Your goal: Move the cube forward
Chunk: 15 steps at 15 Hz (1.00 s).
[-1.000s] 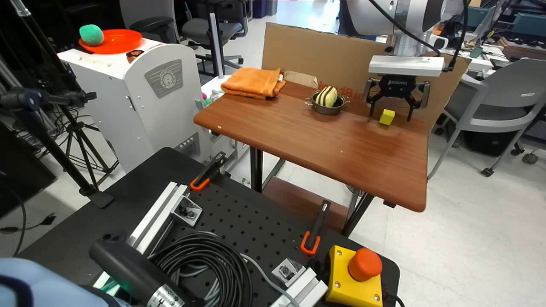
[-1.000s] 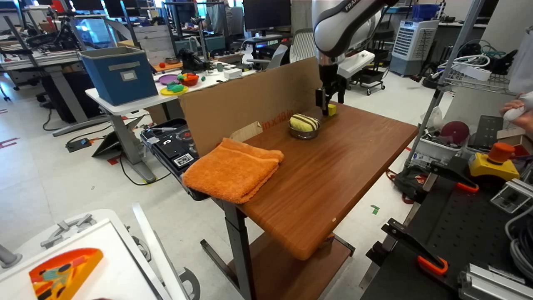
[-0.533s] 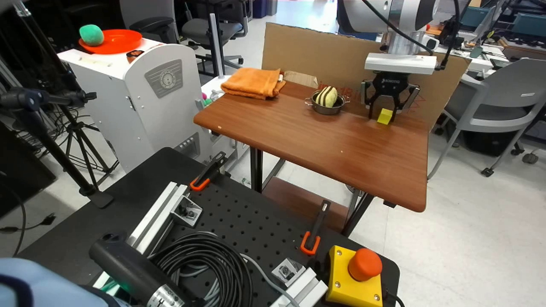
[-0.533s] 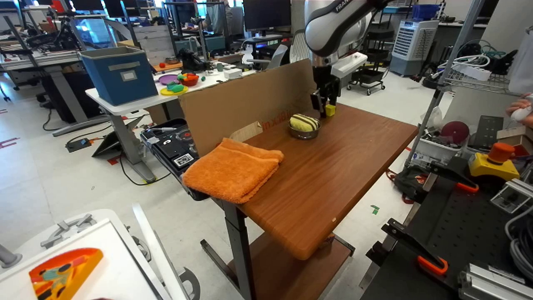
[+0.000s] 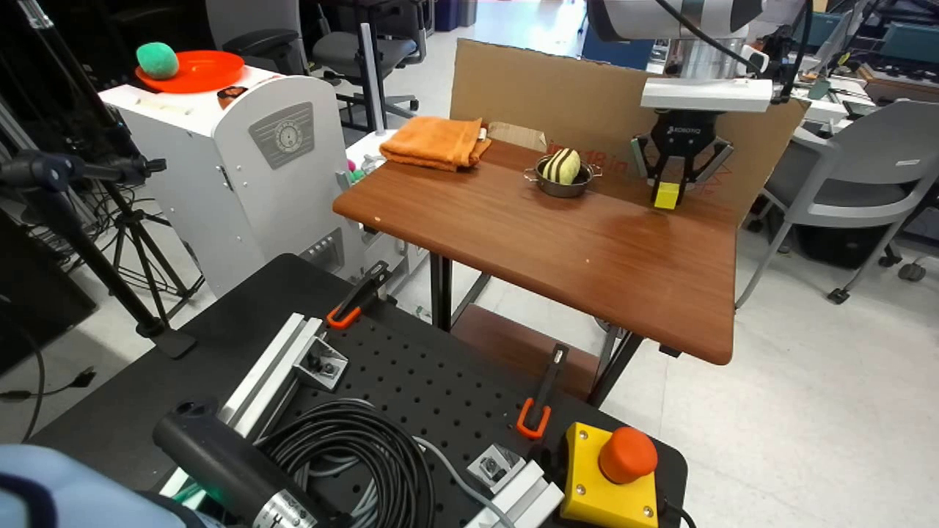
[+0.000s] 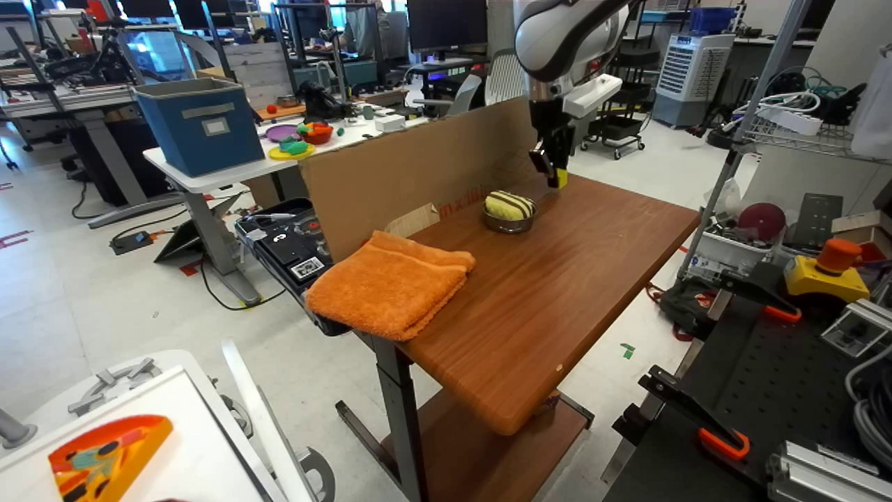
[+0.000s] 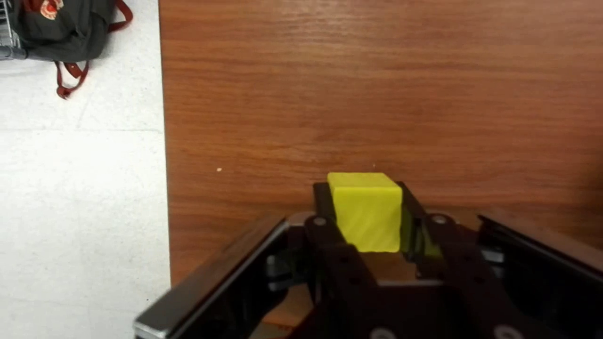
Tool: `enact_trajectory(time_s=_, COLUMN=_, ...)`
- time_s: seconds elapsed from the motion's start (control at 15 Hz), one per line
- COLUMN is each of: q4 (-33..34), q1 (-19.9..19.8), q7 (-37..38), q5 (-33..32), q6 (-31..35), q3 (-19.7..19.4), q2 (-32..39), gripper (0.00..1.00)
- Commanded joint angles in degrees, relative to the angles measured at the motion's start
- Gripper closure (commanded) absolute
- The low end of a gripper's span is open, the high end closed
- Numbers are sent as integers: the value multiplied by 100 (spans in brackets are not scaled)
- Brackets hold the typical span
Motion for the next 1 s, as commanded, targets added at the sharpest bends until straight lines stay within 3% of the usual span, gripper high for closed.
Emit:
enact_trajectory(time_s=0.0, q4=-1355, q1=21, q7=-414, q5=-169, q6=188, q3=20, q2=-1043, gripper=92)
enact_trajectory(time_s=0.47, q4=-3385, q1=-129, q7=-561, q5=-181, q6=893, q3=35, q2=-2345, gripper=92)
enact_trajectory(time_s=0.8, q4=-5045, q1=-167, q7=-377, q5=-379, q6=2033, q3=-138, q2=-2755, gripper=92)
enact_trajectory(time_s=0.93, q4=-5418, q1=-126, q7=-258, q5=-543, q6=2321, q3=-261, q2=-2719, gripper=92)
